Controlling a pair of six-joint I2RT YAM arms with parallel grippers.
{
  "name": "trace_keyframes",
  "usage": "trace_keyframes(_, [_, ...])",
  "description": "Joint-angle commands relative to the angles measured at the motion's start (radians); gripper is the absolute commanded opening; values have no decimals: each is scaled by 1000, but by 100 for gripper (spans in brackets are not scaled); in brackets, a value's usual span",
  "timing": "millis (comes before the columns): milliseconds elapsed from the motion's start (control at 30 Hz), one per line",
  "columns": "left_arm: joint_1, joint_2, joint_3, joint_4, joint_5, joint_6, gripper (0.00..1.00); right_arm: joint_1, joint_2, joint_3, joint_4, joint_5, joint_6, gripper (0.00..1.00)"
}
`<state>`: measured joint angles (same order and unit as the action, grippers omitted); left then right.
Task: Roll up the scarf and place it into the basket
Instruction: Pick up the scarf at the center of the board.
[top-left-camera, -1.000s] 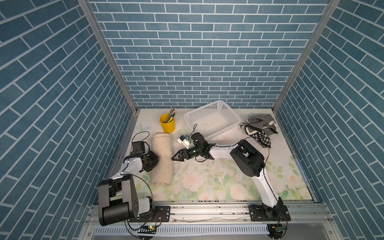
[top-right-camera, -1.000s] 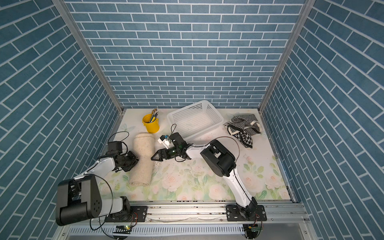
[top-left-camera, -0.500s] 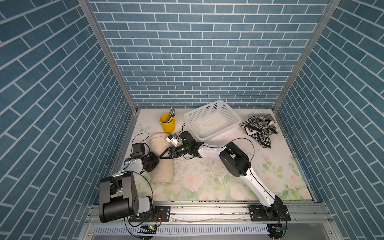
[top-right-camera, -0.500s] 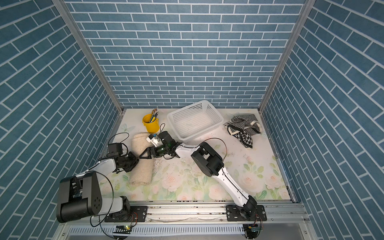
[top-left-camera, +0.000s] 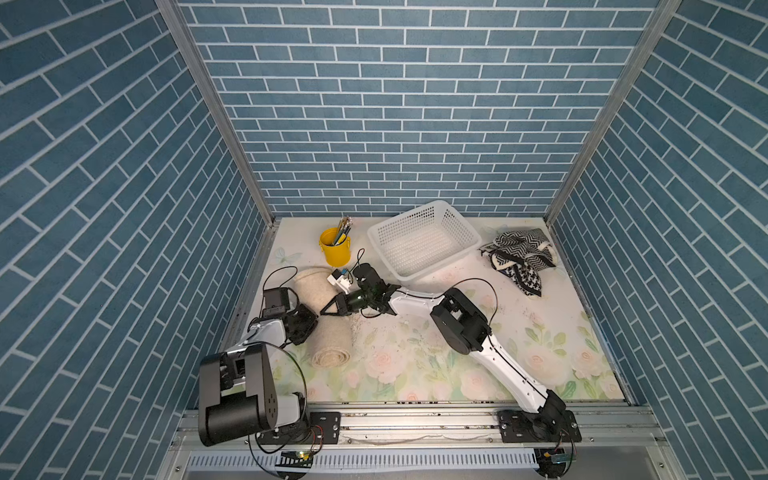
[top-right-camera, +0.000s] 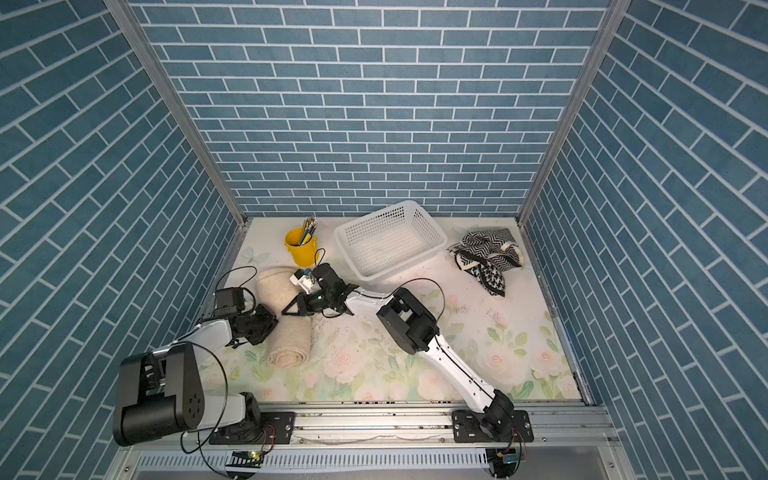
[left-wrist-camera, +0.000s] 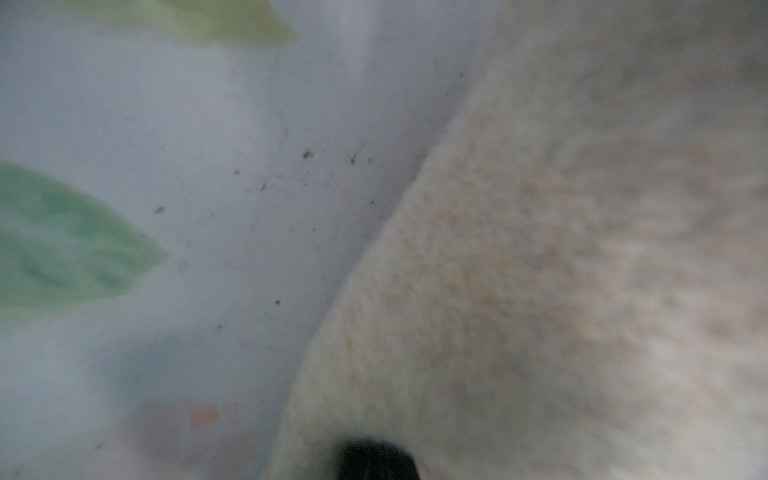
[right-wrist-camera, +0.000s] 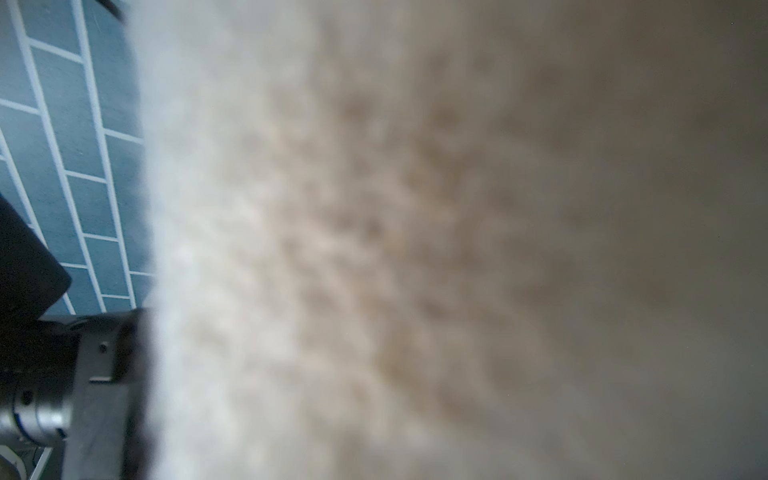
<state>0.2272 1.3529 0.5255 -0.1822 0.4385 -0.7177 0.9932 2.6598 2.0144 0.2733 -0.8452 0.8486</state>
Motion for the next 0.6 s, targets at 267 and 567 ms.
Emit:
trace_keyframes(267, [-9,-176,163,-304,-13,66,6,-17,-351,-291,-133,92,-222,0])
trace_keyframes(567, [-8,-198,168,-317,-8,71,6,-151,-693,-494,9,30,-203,0])
